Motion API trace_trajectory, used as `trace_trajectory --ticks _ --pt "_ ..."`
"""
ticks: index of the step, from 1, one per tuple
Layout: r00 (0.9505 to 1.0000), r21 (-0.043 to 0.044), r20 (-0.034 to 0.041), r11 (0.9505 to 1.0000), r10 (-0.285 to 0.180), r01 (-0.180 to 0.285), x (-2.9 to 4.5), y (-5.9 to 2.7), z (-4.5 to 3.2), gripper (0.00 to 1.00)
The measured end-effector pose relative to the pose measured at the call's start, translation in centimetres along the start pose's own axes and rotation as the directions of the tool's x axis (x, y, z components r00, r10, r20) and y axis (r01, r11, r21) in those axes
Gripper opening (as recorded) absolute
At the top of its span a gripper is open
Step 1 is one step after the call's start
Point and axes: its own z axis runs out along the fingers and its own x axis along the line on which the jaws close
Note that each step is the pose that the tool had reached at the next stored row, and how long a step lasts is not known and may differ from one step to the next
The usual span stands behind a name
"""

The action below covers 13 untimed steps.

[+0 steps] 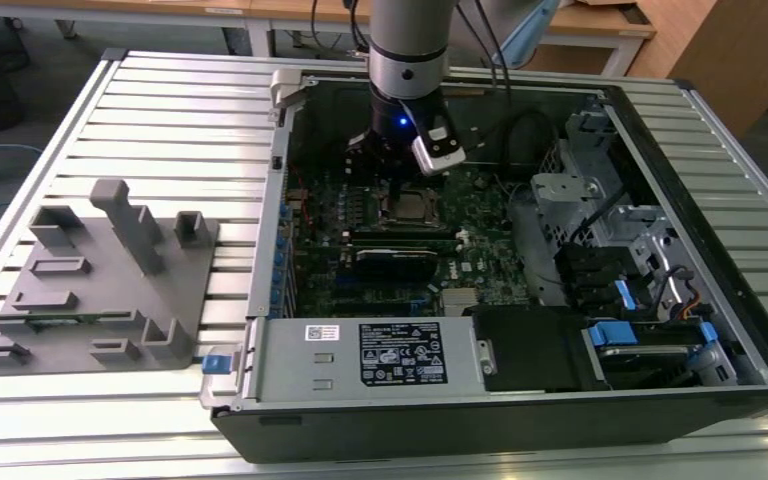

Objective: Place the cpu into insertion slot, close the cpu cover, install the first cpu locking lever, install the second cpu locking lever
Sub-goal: 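Close the cpu cover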

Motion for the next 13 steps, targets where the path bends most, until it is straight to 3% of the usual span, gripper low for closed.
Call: trace_trajectory --ticks 3,13 --pt "0.9997 -0.0009 -0.0007 0.9997 -0.024 0.024 0.0 0.0 0.0 0.1" --pt "0.9997 -0.0005 -0.0007 0.9997 -0.024 0.024 0.26 -0.03 0.22 0.1"
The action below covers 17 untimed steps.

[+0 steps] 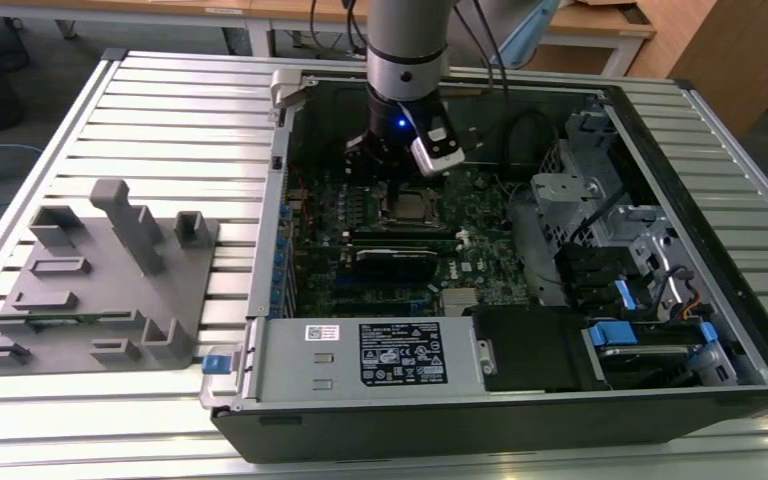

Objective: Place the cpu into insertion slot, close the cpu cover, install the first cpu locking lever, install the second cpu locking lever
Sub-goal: 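Close the cpu cover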

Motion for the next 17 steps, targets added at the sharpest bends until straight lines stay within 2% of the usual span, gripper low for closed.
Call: trace_trajectory --ticks 12,17 --pt "1.0 0.0 0.0001 1.0 0.0 0.0 0.25 -0.51 0.02 0.1" --pt "1.0 0.0002 -0.0001 1.0 0.0 0.0 0.26 -0.61 0.28 0.1"
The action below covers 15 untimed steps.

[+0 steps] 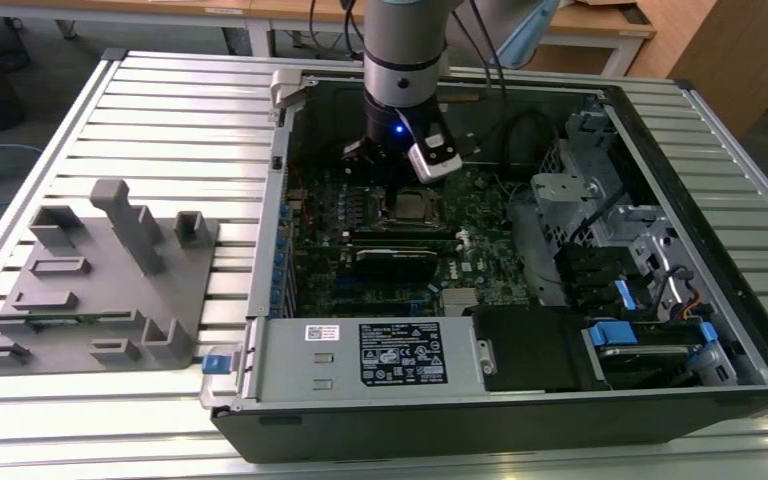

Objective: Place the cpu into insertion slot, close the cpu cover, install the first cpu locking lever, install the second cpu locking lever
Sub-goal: 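Close the cpu cover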

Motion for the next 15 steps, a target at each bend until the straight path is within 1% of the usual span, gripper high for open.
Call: trace_trajectory --ticks 7,15 --pt "1.0 -0.0002 0.0001 1.0 0.0 0.0 0.02 -0.35 0.03 0.1" --pt "1.0 0.0001 -0.0001 1.0 0.0 0.0 0.1 -0.4 0.21 0.1"
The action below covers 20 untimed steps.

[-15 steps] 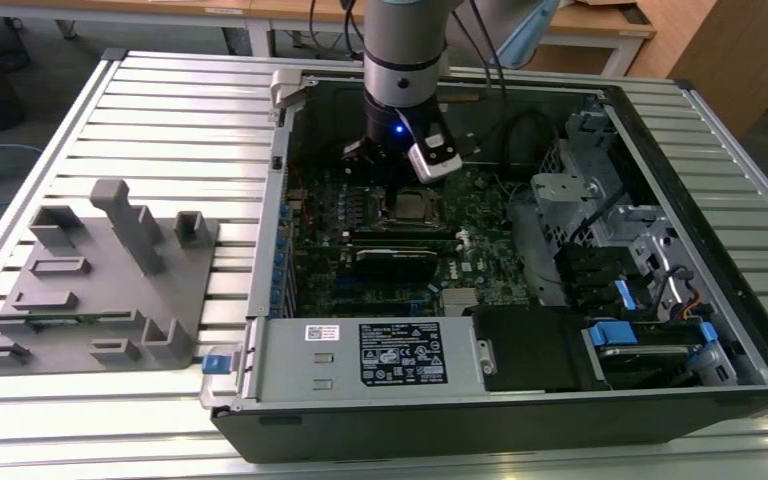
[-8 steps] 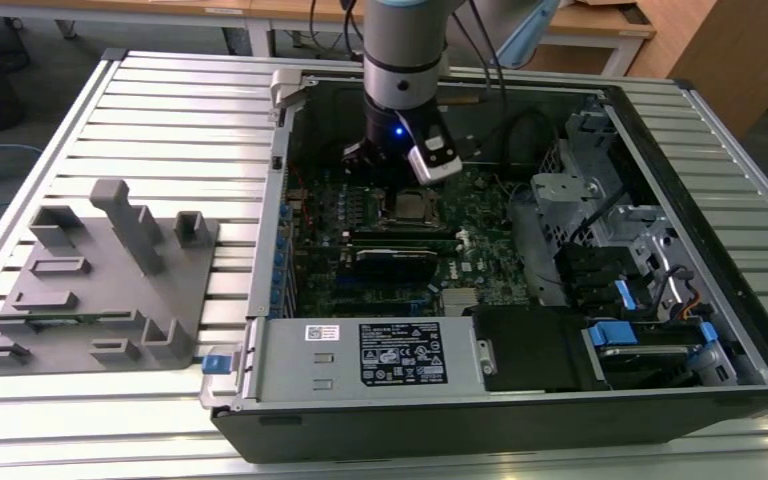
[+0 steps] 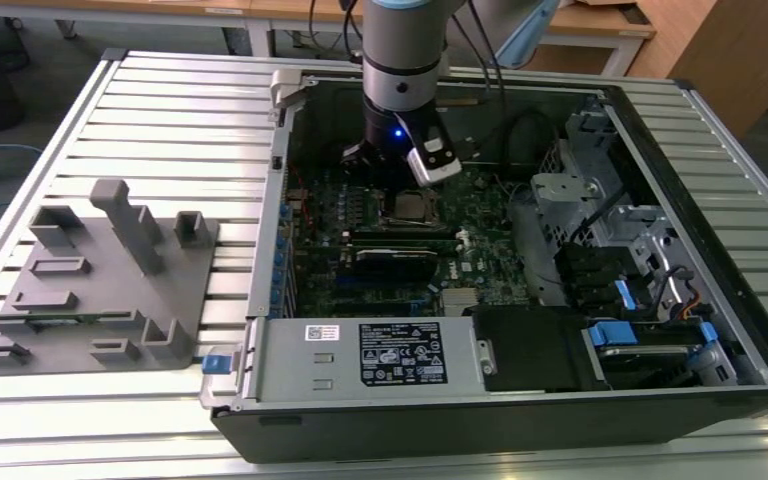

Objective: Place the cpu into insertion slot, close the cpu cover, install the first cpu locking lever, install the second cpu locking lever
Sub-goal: 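Close the cpu cover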

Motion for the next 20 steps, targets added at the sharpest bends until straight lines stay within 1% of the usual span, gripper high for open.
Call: trace_trajectory --ticks 8,14,20 --pt "1.0 -0.0002 0.0007 1.0 0.0 0.0 0.15 -0.01 0.03 0.1" --pt "1.0 0.001 0.0007 1.0 0.0 0.0 0.23 -0.02 0.33 0.1" --pt "1.0 0.001 0.0007 1.0 0.0 0.0 0.23 -0.02 0.35 0.1"
